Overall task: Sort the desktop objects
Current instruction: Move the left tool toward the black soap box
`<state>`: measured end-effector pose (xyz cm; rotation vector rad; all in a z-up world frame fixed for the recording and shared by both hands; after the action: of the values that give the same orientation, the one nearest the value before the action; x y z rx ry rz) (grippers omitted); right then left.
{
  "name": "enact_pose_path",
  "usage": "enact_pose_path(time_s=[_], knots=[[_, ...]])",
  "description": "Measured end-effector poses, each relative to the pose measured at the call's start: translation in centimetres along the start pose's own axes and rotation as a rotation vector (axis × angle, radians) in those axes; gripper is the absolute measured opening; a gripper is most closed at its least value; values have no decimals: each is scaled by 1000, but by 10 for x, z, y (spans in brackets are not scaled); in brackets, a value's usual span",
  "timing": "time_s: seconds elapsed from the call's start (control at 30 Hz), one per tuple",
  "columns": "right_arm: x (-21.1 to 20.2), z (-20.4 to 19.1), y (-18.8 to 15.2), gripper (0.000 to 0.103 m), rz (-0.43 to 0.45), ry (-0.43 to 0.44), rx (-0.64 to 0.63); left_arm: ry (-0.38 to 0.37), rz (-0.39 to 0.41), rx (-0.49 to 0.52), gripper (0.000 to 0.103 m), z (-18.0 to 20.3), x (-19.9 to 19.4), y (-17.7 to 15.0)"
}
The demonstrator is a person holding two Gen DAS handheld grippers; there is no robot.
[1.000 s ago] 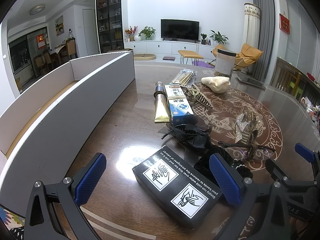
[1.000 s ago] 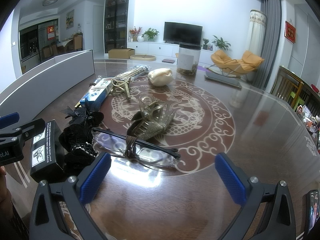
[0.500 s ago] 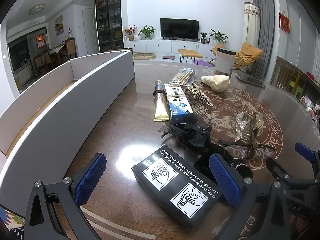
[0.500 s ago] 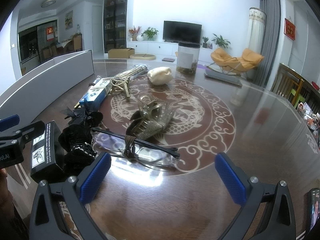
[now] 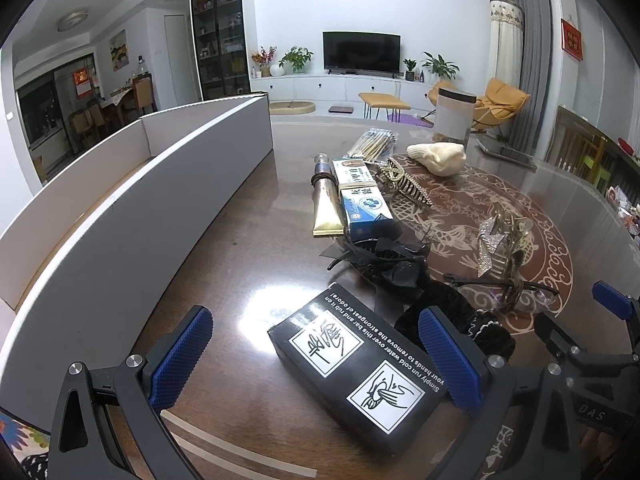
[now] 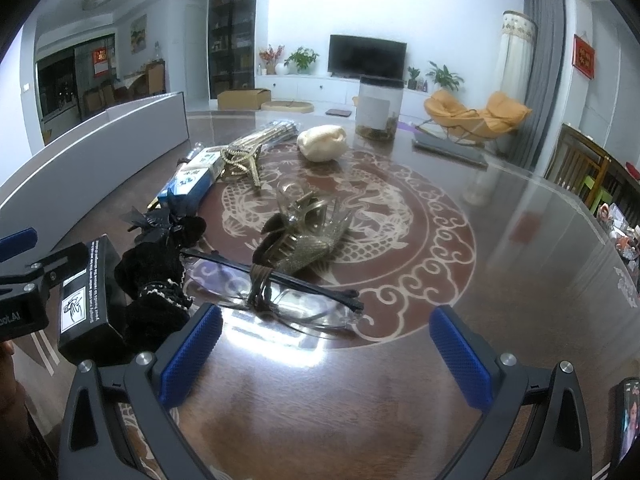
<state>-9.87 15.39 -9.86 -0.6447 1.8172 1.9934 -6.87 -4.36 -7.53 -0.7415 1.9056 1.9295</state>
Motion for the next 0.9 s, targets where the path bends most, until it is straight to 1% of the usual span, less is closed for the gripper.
enact_pose_path(time_s=[0.1, 0.23, 0.3, 0.37, 0.43, 0.47, 0.53, 0.63, 0.73, 0.77, 0.83, 0.87, 0.9], knots=[[5, -1, -4, 103, -30, 9, -2, 17, -17, -32, 103, -9, 3, 0], [14, -2, -10, 103, -79, 10, -9, 26, -28, -137, 103, -30, 4, 0], [19, -2, -14, 103, -109, 0, -13, 28, -34, -175, 103, -37, 4, -1], [25, -2, -19, 103, -144, -19, -25, 27, -39, -190, 103, -40, 4, -2], [29, -4, -24, 103, -176, -33, -52, 29, -39, -182, 103, -38, 4, -2], [28, -5, -23, 103, -169, -33, -61, 31, -36, -173, 103, -37, 3, -2], [27, -13, -24, 103, -165, 0, -87, 25, -35, -163, 103, -34, 3, -1], [25, -16, -23, 103, -150, 9, -98, -19, -53, -159, 103, -26, 6, -3], [24, -10, -23, 103, -152, 7, -60, -54, -101, -147, 103, -14, 17, -9], [24, -9, -23, 103, -158, 6, -47, -49, -123, -125, 103, -9, 23, -11], [26, -4, -24, 103, -168, 4, -19, -17, -151, -64, 103, -1, 32, -14], [26, -3, -24, 103, -168, 5, -13, -17, -136, -58, 103, 1, 33, -11], [25, -3, -24, 103, -163, 7, -10, -5, -138, -50, 103, 0, 33, -12]])
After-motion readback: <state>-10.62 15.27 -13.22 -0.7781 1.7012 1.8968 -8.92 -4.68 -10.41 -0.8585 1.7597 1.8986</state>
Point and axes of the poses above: each gripper's, at about its wrist camera, not at the fingertips, and x roughly the way its jaws point, z to its right, y to its top, the point moved 10 cm from there along x, roughly the way its jaws point, and after that the axes turned 8 degrees about z, right-handed, at the moved point
